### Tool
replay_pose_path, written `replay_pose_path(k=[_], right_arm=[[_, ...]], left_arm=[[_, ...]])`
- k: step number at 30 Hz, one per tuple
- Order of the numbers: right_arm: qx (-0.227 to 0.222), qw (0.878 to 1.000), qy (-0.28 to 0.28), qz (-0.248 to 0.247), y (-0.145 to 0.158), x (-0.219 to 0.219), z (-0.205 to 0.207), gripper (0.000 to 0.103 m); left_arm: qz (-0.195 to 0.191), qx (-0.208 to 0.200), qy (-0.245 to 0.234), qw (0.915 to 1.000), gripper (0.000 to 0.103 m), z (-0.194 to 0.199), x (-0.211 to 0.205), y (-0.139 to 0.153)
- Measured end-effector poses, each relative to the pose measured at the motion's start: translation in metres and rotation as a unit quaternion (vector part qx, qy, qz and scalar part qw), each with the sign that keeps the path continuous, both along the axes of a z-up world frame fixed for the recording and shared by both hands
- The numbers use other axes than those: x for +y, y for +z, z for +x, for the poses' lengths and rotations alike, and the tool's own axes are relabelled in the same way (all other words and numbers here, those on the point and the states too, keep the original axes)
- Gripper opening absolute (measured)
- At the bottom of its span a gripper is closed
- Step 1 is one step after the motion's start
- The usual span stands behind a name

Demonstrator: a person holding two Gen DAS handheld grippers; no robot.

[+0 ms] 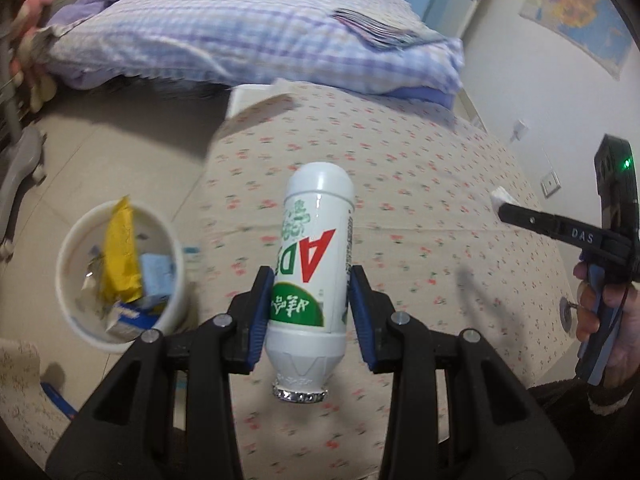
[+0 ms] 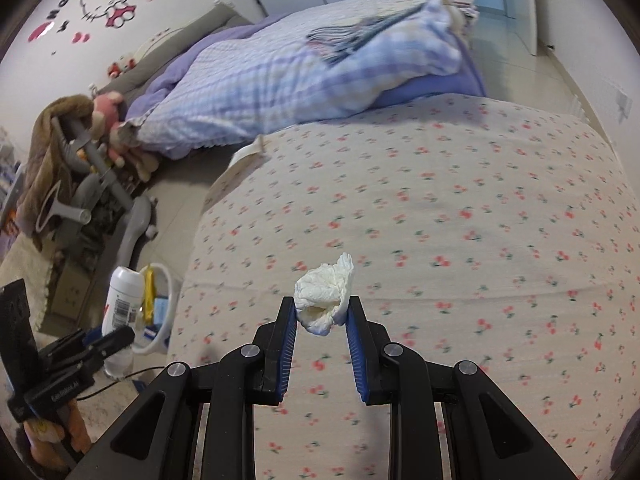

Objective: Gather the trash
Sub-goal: 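Release the white bottle from the left tool into the wastebasket while the right tool holds the tissue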

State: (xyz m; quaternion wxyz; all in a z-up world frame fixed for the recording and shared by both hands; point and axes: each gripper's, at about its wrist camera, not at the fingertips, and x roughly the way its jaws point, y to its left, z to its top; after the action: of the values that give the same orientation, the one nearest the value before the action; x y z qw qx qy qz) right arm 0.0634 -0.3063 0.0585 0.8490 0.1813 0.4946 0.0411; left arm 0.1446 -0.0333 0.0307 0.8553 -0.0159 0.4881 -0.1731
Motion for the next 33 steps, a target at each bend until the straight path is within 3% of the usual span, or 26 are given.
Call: replay_pose_path(k=[11, 22, 29, 31, 33], right_arm=[[0.0, 0.997, 0.08, 0.004, 0.0, 0.108, 0.026, 0.026], [0.009, 0.991, 0.137, 0.001, -0.013, 0.194, 0.048, 0.026], [0.019, 0.988, 0.151, 0.001, -0.026, 0.228, 0.062, 0.026], [0.02, 0.988, 0.152, 0.005, -0.029, 0.236, 0.066, 0.026], [0.021, 0.988, 0.153, 0.011, -0.031, 0.243, 0.069, 0.026]], left_arm=[[-0.013, 0.011, 0.115, 0.9932, 0.04, -0.005, 0.118, -0.012], [-0.003, 0.048, 0.167, 0.9848, 0.04, 0.013, 0.174, -0.042], [-0.008, 0.022, 0.163, 0.9863, 0.04, 0.035, 0.185, -0.056], [-0.011, 0.029, 0.167, 0.9854, 0.043, 0.039, 0.19, -0.063], [-0.014, 0.048, 0.184, 0.9816, 0.066, 0.04, 0.197, -0.066]])
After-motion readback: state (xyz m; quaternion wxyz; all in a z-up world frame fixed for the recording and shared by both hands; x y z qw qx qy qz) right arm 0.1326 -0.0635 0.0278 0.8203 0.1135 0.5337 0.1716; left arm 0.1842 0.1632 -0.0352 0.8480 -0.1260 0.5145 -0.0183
